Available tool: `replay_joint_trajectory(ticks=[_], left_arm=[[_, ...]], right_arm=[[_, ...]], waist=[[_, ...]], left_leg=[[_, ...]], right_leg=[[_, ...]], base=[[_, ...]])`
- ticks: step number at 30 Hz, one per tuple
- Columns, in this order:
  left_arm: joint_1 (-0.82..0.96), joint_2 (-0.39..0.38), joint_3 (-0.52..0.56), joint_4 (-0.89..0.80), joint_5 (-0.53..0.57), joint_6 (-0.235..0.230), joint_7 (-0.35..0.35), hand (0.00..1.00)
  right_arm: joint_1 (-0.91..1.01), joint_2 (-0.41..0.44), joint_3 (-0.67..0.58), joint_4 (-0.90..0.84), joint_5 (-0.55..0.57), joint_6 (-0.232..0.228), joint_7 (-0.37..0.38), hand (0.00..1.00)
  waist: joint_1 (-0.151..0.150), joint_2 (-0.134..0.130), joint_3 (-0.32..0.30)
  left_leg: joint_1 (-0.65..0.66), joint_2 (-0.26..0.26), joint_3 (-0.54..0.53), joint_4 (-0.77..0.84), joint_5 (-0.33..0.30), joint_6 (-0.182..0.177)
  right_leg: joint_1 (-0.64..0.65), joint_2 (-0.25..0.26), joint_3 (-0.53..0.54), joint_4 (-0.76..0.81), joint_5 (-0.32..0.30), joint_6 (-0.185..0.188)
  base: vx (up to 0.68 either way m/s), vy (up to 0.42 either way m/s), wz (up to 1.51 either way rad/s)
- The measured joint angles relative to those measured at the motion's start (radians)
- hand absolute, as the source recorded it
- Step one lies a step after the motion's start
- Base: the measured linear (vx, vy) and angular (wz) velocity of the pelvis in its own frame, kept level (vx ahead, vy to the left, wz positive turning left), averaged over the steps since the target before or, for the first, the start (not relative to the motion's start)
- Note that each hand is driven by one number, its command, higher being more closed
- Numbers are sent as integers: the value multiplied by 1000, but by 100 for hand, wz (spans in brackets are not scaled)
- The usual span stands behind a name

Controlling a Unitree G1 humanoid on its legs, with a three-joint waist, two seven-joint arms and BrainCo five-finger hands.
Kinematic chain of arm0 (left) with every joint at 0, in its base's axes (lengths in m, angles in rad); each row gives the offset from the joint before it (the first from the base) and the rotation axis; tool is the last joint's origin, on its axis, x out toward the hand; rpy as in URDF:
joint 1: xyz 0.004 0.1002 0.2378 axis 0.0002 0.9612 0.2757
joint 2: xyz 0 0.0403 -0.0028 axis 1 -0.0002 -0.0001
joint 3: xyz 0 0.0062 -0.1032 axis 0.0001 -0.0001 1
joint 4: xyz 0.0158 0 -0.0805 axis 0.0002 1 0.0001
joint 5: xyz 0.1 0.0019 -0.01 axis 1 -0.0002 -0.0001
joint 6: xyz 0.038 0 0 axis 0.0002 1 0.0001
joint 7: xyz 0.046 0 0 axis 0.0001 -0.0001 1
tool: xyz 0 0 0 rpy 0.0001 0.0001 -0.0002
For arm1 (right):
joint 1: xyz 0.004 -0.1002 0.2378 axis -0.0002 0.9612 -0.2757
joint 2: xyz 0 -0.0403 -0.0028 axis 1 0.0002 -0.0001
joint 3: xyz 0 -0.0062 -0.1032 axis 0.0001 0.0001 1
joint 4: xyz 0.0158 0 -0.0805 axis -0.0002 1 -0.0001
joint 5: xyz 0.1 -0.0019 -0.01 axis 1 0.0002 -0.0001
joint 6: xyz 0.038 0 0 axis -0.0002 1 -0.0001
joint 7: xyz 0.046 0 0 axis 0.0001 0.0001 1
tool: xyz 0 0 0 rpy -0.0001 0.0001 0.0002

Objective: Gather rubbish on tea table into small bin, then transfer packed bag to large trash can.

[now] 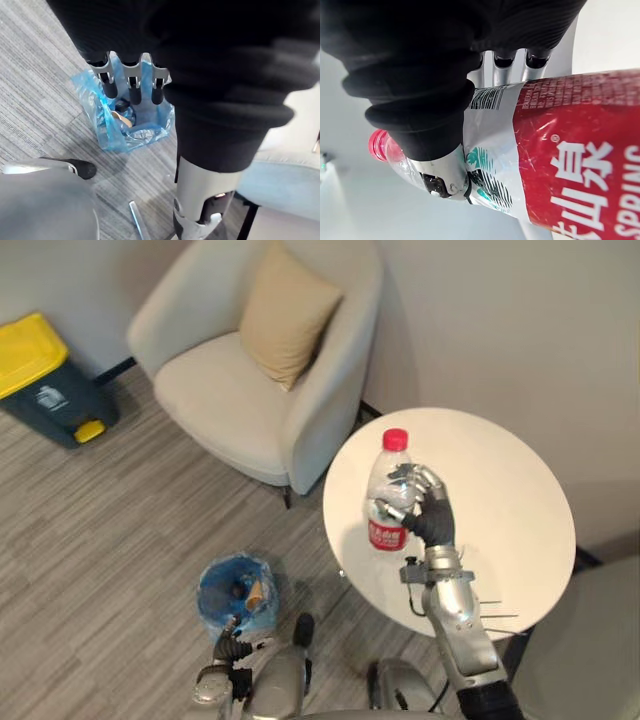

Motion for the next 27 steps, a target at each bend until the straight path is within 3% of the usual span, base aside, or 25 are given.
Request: replay_joint_trajectory(ticks=[1,3,4,7,9,11,12,13,15,16,18,20,21,22,23,25,27], left_arm=[[12,2,-11,-10,-9,0,0,0],[29,0,-29,-19,-18,-3,0,0],[17,8,-45,-9,-14,-3,-3,0],[-6,13,-55,-12,-4,-8,-4,0],[18,2,-68,-13,-4,-9,-2,0],[43,-12,-87,-9,-3,-8,-1,0],[46,-19,-87,-7,-3,-8,0,0],[39,-16,-88,8,1,-8,1,0],[40,8,-86,11,4,-9,1,0],[42,18,-85,11,4,-10,1,0],[45,20,-82,12,4,-10,1,0],[51,20,-73,11,4,-13,0,0],[54,25,-61,12,4,-16,-1,0],[54,24,-58,11,4,-17,-3,0],[59,24,-57,12,2,-17,-3,0],[53,48,-55,8,0,-21,-3,0],[50,52,-55,12,0,-17,-2,0]], right_arm=[[1,-7,-2,16,0,0,-5,100],[8,-28,-7,18,-2,1,-9,100],[11,-27,-28,25,-4,-1,-15,100],[11,-32,-105,67,-6,0,-26,100],[15,-59,-119,108,-9,4,-32,100],[19,-65,-121,112,-21,7,-41,100],[20,-63,-124,112,-23,7,-41,100],[24,-39,-143,127,-28,8,-41,100],[50,-5,-145,134,-30,12,-38,100],[58,14,-138,134,-32,12,-36,100],[54,26,-137,134,-34,12,-27,100],[54,19,-135,140,-35,12,-19,100],[55,23,-135,146,-36,12,-19,100],[61,12,-139,143,-36,11,-20,100],[68,2,-141,146,-36,11,-20,100],[93,-2,-137,170,-38,26,-17,100],[94,-2,-115,172,-40,30,-7,100]], waist=[[1,12,0],[-1,35,-5],[-7,27,-8],[-25,5,-17],[-47,17,-26],[-53,59,-54],[-52,70,-60],[-36,66,-64],[-1,37,-68],[-1,29,-71],[1,30,-70],[2,28,-71],[-5,-1,-72],[-6,12,-77],[-8,20,-71],[-20,-26,-64],[-41,-5,-51]], left_leg=[[14,16,-21,-33,23,-11],[27,53,2,-94,9,14],[7,59,94,-94,-68,95],[-59,24,257,107,-72,108],[3,52,329,174,-97,84],[139,99,337,27,-122,26],[167,105,322,-28,-123,20],[174,102,307,-63,-112,-14],[175,89,298,-46,-117,-8],[174,76,286,-29,-125,1],[161,61,285,13,-166,13],[141,43,295,55,-205,0],[142,17,318,64,-216,4],[93,29,328,229,-278,57],[80,32,317,263,-341,39],[90,-26,288,319,-395,54],[103,-22,246,319,-396,74]], right_leg=[[-2,22,-19,18,2,-4],[-3,42,-60,13,29,-30],[-4,8,-102,-49,75,-46],[-17,-78,-186,-99,129,-46],[12,-106,-255,-163,170,-37],[25,-92,-312,-212,198,-12],[25,-86,-329,-216,203,-4],[26,-90,-342,-219,212,6],[54,-97,-353,-242,227,20],[74,-100,-357,-254,232,29],[84,-116,-350,-250,222,46],[73,-134,-329,-222,200,71],[45,-173,-316,-185,181,84],[0,-188,-304,-86,139,102],[-14,-192,-302,-31,113,109],[-74,-239,-217,151,48,102],[-111,-196,-174,238,30,72]], base=[[-207,-139,37],[-316,-186,50],[-357,-127,78],[-216,-66,109],[-214,-5,115],[-118,116,90],[-59,155,73],[-54,141,40],[-51,130,33],[-36,103,34],[-85,134,13],[-110,217,0],[-19,201,4],[20,145,5],[44,164,13],[131,162,41],[189,66,51]])
